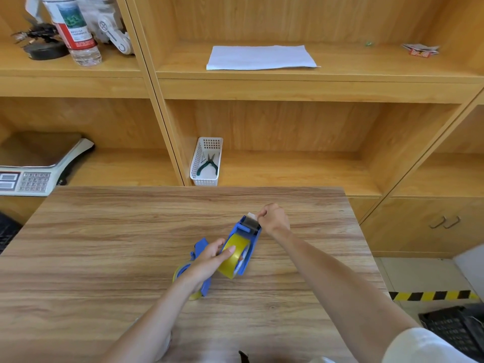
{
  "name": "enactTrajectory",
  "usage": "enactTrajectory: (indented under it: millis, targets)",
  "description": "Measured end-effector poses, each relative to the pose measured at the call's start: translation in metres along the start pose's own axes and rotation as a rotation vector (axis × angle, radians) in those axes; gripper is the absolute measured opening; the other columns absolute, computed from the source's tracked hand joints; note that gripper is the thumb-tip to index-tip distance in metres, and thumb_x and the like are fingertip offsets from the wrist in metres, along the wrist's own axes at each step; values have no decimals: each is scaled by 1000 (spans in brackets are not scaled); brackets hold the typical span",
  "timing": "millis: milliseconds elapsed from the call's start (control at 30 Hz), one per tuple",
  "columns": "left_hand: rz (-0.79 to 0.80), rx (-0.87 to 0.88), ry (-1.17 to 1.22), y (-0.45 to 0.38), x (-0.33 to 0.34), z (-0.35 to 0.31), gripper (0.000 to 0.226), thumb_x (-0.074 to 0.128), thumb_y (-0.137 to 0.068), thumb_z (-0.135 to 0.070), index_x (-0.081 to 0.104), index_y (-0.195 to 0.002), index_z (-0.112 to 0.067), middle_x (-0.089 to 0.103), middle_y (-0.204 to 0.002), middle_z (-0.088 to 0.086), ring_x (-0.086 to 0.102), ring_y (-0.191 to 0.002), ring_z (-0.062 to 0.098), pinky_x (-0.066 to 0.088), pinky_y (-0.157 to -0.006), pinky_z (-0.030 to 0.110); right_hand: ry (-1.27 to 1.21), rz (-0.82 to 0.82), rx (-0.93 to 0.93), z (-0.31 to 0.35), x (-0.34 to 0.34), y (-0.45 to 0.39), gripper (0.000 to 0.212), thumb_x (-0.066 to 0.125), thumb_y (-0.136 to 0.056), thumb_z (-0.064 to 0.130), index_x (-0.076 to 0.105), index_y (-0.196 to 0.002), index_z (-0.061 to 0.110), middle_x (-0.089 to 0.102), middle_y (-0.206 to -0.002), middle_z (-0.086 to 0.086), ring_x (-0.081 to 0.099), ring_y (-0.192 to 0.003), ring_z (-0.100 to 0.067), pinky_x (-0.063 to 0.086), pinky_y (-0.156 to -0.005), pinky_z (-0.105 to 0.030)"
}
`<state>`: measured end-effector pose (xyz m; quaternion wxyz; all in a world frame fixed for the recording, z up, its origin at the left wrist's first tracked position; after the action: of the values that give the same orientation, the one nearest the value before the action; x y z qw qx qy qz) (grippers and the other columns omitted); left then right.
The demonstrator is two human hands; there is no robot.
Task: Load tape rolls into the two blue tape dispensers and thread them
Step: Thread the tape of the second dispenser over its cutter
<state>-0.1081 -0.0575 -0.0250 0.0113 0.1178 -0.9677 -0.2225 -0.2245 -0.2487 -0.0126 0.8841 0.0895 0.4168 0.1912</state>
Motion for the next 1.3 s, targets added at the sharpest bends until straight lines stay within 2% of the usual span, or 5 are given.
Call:
enactTrajectory:
  millis: [367,600,700,967,1300]
  targets:
    - [199,31,51,9,7,8,121,86,-57,-63,25,-151,-15,53,-145,4,47,-135,17,35,-116,41,25,-55,10,-7,-19,-7,21,48,-94,17,62,-108,9,64,-102,-6,59,-98,-26,43,-70,-31]
    - [52,-109,133,-1,7,13,65,65,-75,-74,58,-118,-25,57,-128,-13,53,-119,5,33,-114,34,51,-32,-4,-4,-14,-4,26,45,-95,21,63,-110,9,69,-103,-10,63,-96,-27,43,-68,-28]
    - [-50,-45,26,0,13,2,53,59,-79,-73,53,-83,-20,56,-89,-1,56,-85,12,39,-83,28,29,-16,-1,-2,-10,-3,26,44,-95,23,62,-110,12,69,-104,-8,65,-98,-28,46,-71,-29]
    - [-52,-76,133,-1,10,17,85,58,-86,-65,29,-153,-23,30,-153,-11,27,-147,17,21,-122,42,50,-16,-2,-5,-11,-4,24,47,-96,20,61,-111,9,66,-106,-9,61,-103,-28,43,-70,-29]
    - [-7,-128,270,-2,4,31,94,71,-71,-71,35,-149,-32,37,-154,-9,34,-144,19,21,-122,51,-19,41,24,-13,-9,-16,20,54,-88,18,65,-99,5,71,-97,-7,69,-84,-23,60,-73,-37]
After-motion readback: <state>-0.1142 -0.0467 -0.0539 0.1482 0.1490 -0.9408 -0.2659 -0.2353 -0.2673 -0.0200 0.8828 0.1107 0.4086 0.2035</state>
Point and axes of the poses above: each hand's wrist, its own y-axis away from the middle knuckle, its own x-axis out of the palm, z = x × y, the point moved 6 cm from there along -y, towards the middle knuckle
